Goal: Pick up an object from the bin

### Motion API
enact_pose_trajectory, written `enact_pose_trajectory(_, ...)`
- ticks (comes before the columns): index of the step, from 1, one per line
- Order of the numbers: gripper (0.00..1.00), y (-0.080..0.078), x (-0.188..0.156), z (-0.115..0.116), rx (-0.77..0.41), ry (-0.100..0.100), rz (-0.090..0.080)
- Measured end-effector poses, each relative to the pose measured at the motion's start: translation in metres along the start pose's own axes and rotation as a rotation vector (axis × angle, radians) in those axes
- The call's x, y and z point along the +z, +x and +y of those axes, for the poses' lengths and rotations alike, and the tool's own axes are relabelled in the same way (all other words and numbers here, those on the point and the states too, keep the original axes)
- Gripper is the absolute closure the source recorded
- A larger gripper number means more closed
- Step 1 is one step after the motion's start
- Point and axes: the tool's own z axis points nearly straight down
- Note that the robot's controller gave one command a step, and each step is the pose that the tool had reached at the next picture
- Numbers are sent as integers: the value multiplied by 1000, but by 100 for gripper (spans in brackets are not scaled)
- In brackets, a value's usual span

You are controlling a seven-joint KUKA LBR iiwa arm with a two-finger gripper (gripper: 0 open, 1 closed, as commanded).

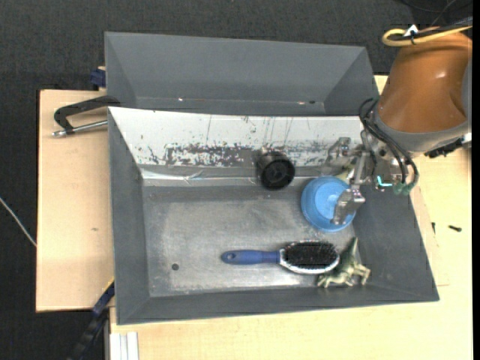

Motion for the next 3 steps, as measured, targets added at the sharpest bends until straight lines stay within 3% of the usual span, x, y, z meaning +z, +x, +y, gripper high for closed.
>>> enact_pose_trajectory(1,0,66,135,37,-4,-1,5)
enact_pose_trajectory(2,100,63,130,37,-3,0,-6)
enact_pose_trajectory(3,100,57,-59,51,-25,1,-18)
